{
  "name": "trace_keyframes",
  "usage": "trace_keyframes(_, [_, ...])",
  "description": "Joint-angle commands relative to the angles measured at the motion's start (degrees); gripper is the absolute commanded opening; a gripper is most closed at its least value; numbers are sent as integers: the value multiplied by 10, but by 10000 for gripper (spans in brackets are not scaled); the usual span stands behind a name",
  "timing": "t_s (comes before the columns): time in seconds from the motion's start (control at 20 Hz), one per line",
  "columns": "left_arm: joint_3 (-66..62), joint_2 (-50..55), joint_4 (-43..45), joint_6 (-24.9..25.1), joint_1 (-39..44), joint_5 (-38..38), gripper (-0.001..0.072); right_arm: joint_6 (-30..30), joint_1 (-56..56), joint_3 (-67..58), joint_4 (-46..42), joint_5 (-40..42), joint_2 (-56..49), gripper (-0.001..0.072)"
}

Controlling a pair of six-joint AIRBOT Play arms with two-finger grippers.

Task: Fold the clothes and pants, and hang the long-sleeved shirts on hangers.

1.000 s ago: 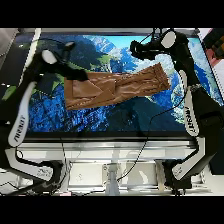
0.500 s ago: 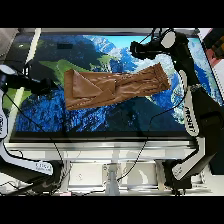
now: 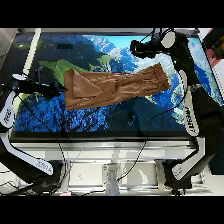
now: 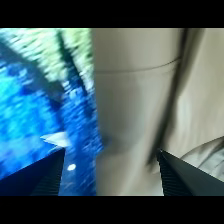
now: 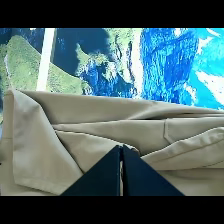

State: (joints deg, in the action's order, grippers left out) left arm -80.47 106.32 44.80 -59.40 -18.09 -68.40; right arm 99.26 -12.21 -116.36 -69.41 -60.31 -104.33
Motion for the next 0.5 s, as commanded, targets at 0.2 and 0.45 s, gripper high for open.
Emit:
trace_keyframes(0.2, [1,24,-3,33,42,52,276,1,0,0,4,7,0,37])
trace_keyframes(0.45, [-2,14,-20,33,46,61,17,0,0,0,3,0,0,37])
